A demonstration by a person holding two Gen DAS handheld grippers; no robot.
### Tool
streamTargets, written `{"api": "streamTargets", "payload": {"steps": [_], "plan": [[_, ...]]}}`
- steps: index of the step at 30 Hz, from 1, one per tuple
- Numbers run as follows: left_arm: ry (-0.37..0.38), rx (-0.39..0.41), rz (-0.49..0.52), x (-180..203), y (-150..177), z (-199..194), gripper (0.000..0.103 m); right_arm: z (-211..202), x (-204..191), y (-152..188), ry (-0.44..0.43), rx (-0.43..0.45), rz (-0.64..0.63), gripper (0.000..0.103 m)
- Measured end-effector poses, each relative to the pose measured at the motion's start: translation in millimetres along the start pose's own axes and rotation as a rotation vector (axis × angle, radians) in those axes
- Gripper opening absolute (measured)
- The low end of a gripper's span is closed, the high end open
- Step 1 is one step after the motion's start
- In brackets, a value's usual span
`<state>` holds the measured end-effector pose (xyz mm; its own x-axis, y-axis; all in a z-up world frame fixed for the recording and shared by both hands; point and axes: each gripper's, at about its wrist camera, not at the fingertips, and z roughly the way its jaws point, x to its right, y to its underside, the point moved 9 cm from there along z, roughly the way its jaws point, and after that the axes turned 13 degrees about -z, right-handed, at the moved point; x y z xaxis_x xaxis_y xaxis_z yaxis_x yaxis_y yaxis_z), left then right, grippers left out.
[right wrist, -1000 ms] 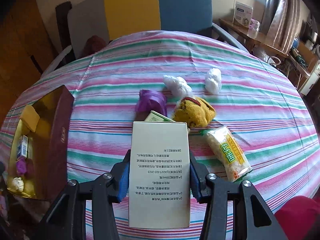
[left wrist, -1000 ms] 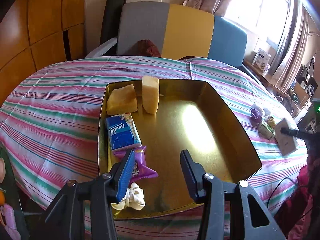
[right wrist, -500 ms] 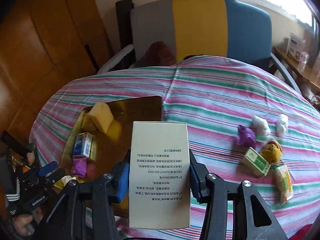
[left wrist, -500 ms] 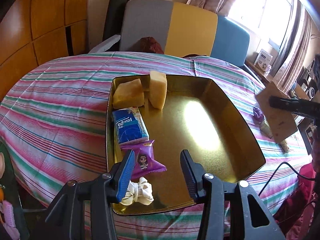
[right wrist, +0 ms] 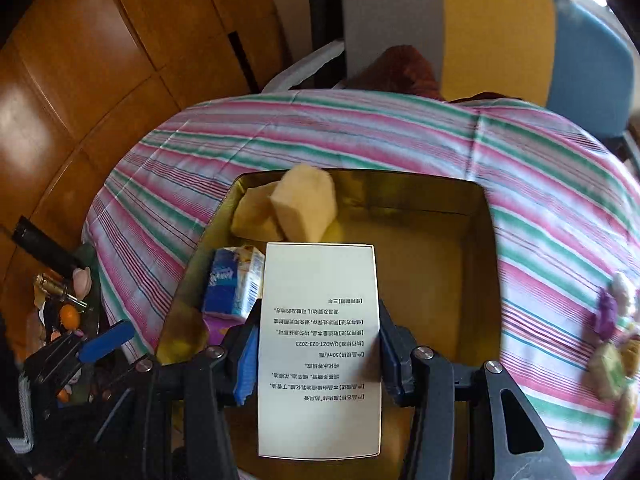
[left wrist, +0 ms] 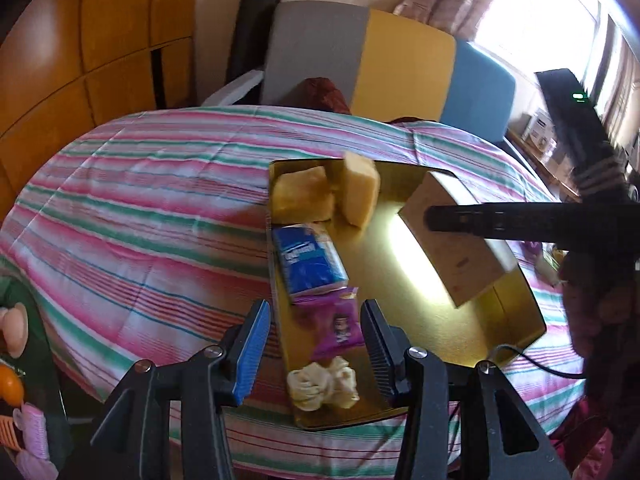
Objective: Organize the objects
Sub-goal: 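Carry the white carton into the gold tray and open the right tool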
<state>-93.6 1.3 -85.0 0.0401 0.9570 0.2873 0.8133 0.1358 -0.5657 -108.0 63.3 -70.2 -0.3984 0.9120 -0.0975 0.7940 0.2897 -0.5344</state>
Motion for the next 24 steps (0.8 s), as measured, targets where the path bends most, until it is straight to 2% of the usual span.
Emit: {"api": "streamTargets", "payload": {"steps": [7, 11, 16, 17, 18, 24], "plan": [[-0.007, -0.034, -0.038, -14, 5, 12, 0.047, 62, -20, -17, 0.005, -0.078, -0.026, 0.05], [-0.009, -0.045, -0.05, -18, 7, 16, 0.047, 82, -20, -23, 0.006, -0.076, 0.006, 0.051], [-0.01, -0.029, -0.061, -22, 5, 13, 0.047, 74, -19, -24, -0.051, -0.05, 0.071, 0.055], [-0.012, -0.028, -0.061, -22, 4, 14, 0.047, 69, -17, -24, -0.059, -0.039, 0.082, 0.061], [-0.013, -0.027, -0.062, -22, 4, 13, 0.047, 63, -16, -23, -0.059, -0.028, 0.089, 0.065], [-0.005, -0.002, -0.041, -13, 2, 3, 0.047, 22, -6, -12, -0.031, 0.038, 0.085, 0.069]]}}
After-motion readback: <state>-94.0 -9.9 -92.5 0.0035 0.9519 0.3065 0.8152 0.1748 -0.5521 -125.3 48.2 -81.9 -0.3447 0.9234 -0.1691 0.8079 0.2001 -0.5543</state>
